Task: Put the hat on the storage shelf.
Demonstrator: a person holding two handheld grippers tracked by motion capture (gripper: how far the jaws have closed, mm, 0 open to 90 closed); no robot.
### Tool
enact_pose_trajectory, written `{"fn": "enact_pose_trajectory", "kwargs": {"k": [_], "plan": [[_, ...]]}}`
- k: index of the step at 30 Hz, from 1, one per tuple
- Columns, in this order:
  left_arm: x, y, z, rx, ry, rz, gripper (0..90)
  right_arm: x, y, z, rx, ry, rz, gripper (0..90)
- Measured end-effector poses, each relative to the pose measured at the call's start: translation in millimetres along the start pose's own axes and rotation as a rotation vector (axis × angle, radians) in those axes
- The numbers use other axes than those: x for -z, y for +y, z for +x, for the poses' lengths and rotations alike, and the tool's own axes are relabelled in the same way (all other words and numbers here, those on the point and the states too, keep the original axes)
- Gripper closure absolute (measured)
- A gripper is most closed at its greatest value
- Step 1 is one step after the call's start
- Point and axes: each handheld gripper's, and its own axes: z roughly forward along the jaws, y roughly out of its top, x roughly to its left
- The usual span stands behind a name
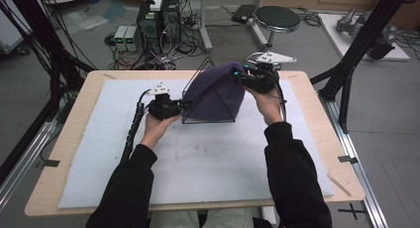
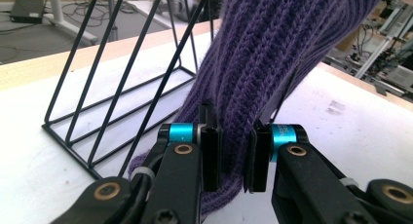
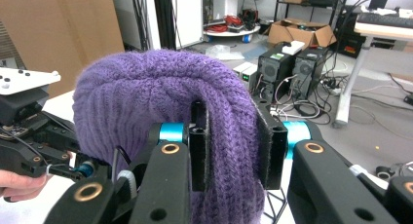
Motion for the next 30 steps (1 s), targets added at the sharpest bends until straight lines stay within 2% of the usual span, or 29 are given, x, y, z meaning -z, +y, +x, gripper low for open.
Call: {"fn": "enact_pose_trajectory", "kwargs": {"k": [11, 15, 17, 20, 22, 25, 27, 28, 30], "plan": [[1.1, -16.8, 9.4, 0.061, 0.003, 0.004, 77.6, -11.7, -13.4, 2.8, -0.004, -0.002, 0.033, 68.8], [1.6, -20.1, 11.1, 0.085, 0.002, -0.005, 74.2, -12.9, -14.5, 3.5, -0.01, -0.002, 0.032, 61.9], [2.5, -21.4, 12.0, 0.1, 0.004, -0.011, 68.0, -11.5, -13.7, 3.3, -0.01, -0.008, 0.024, 50.4], [5.6, -21.5, 13.5, 0.126, 0.018, -0.035, 51.1, -6.6, -12.3, 0.4, -0.045, -0.005, 0.004, 31.6], [8.8, -19.7, 13.2, 0.129, 0.028, -0.051, 41.8, -1.7, -11.2, -1.9, -0.052, -0.034, -0.005, 22.0], [15.2, -14.6, 7.7, 0.109, 0.052, -0.074, 31.6, 9.1, -10.4, -5.9, -0.071, -0.057, -0.014, 16.1], [20.9, -10.2, 3.0, 0.093, 0.062, -0.093, 28.1, 17.8, -10.5, -5.9, -0.063, -0.092, -0.029, 12.1], [24.0, -8.0, 0.6, 0.081, 0.069, -0.099, 26.9, 24.8, -10.7, -5.2, -0.06, -0.117, -0.038, 12.1], [30.6, -3.7, -5.3, 0.059, 0.089, -0.113, 23.6, 37.0, -11.9, -4.4, -0.059, -0.137, -0.055, 12.0]]}}
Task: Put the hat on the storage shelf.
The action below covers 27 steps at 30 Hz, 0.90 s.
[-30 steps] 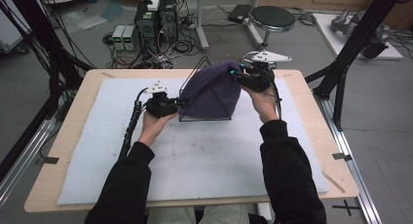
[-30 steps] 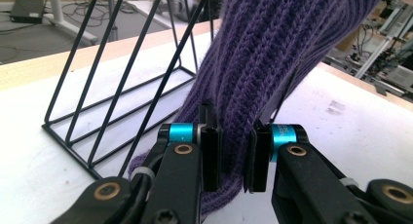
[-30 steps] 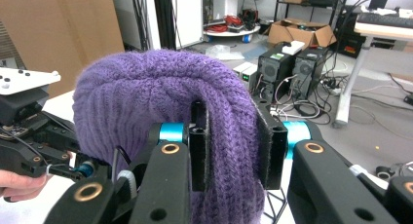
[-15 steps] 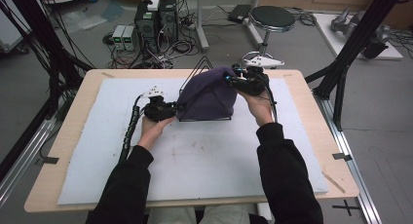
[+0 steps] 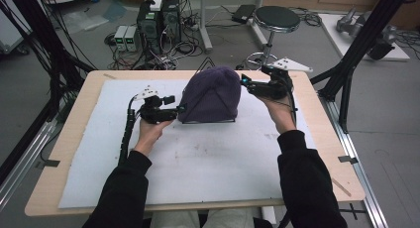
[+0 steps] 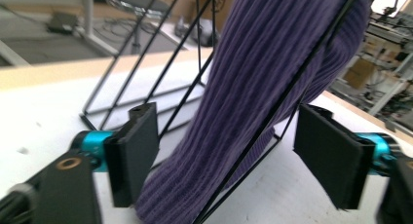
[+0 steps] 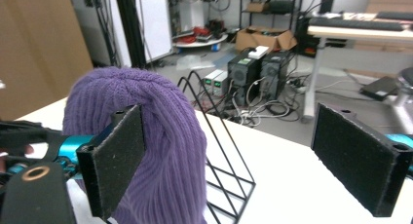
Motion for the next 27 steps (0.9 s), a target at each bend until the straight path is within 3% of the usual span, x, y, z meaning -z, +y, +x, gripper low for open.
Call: {"fn": "enact_pose_trajectory", "kwargs": {"k": [5, 9, 11, 14, 16, 21, 25, 27], "plan": [[19.8, 8.3, -14.3, -0.056, 0.036, -0.031, 19.5, 29.4, -4.3, 0.1, 0.008, -0.044, -0.01, 12.0], [37.2, 9.0, -22.7, -0.107, 0.088, -0.056, 19.3, 47.9, -13.6, 3.9, 0.034, -0.106, -0.021, 12.0], [45.6, 8.7, -23.2, -0.1, 0.099, -0.063, 18.9, 55.0, -19.3, 5.5, 0.033, -0.129, -0.022, 11.9], [54.9, 7.5, -22.8, -0.102, 0.114, -0.081, 18.0, 62.5, -28.2, 6.5, 0.018, -0.121, -0.03, 11.9], [63.5, 4.4, -21.7, -0.076, 0.127, -0.102, 17.5, 65.3, -35.1, 6.2, 0.034, -0.125, -0.022, 11.9], [74.9, -1.2, -20.6, -0.098, 0.174, -0.084, 16.6, 71.1, -54.4, 5.9, 0.009, -0.152, -0.02, 11.9], [86.8, -4.7, -20.6, -0.101, 0.2, -0.105, 16.7, 74.5, -73.2, 9.1, 0.013, -0.199, -0.025, 11.9], [92.2, -7.3, -20.2, -0.109, 0.233, -0.126, 16.8, 75.5, -82.8, 11.5, 0.019, -0.236, -0.035, 11.9]]}}
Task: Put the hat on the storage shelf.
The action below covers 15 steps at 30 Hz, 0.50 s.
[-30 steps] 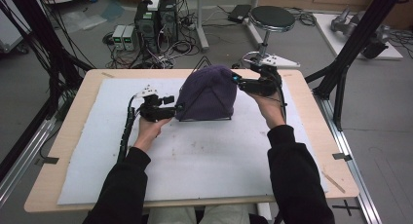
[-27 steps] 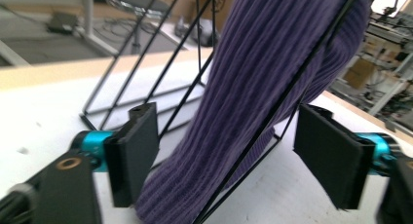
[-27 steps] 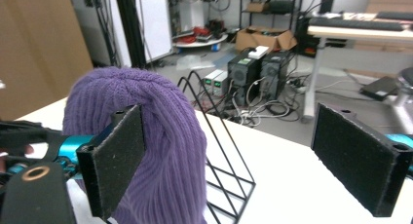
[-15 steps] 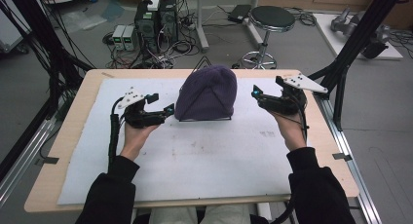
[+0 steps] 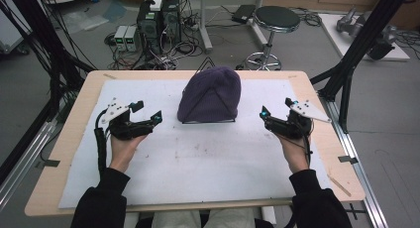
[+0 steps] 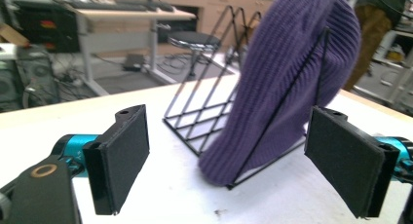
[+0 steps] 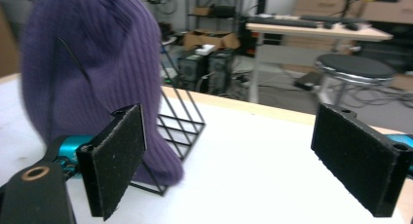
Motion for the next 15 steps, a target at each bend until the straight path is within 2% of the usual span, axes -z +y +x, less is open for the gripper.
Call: {"fn": "enact_pose_trajectory", "kwargs": {"k": [3, 8, 12, 15], "plan": [[6.6, -3.3, 2.3, 0.006, 0.04, -0.023, 16.8, 2.6, -13.0, 4.1, -0.005, -0.05, -0.017, 11.9], [16.3, -8.3, 7.0, 0.011, 0.083, -0.036, 16.8, 4.3, -29.7, 6.9, -0.01, -0.057, -0.001, 12.0], [24.0, -16.2, 9.8, 0.027, 0.113, -0.049, 16.8, 6.5, -39.7, 6.1, -0.012, -0.087, -0.009, 12.0], [28.7, -22.7, 11.9, 0.034, 0.132, -0.047, 16.8, 9.1, -47.0, 5.3, -0.032, -0.107, -0.01, 12.0]]}}
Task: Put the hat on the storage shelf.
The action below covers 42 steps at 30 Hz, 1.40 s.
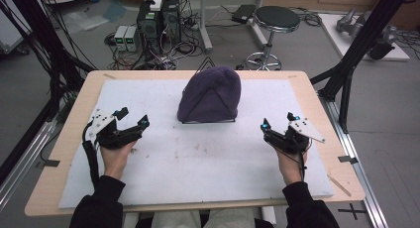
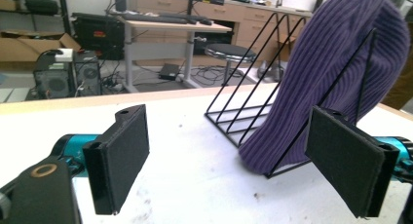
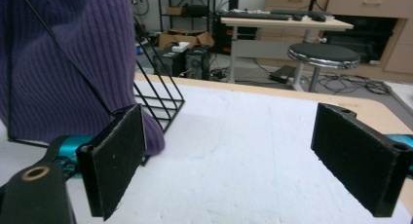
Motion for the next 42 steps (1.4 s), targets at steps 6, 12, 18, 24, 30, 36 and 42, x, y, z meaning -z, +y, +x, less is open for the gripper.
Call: {"fn": "enact_pose_trajectory", "kwargs": {"k": [6, 12, 18, 24, 30, 36, 42], "plan": [[8.6, -15.2, 3.9, -0.009, 0.037, 0.001, 16.8, 3.7, -15.8, -3.4, -0.029, -0.07, -0.006, 12.0], [14.4, -27.3, 10.2, 0.003, 0.038, 0.016, 16.7, 6.3, -28.0, -3.4, -0.047, -0.132, -0.018, 12.0], [15.7, -32.1, 11.5, 0.0, 0.056, 0.036, 16.5, 7.6, -28.6, 1.5, -0.047, -0.143, -0.013, 12.0], [17.0, -34.6, 13.3, 0.014, 0.059, 0.042, 16.6, 5.5, -29.6, 3.7, -0.031, -0.127, 0.0, 12.0], [16.5, -35.0, 12.9, 0.015, 0.051, 0.043, 16.7, 5.1, -30.1, 3.6, -0.034, -0.12, 0.015, 12.0], [16.5, -35.1, 11.8, 0.017, 0.042, 0.044, 16.8, 5.7, -29.9, 3.8, -0.033, -0.12, 0.015, 12.0], [16.1, -35.2, 10.5, 0.019, 0.039, 0.043, 16.9, 4.8, -30.3, 3.6, -0.039, -0.118, 0.023, 12.0]]}}
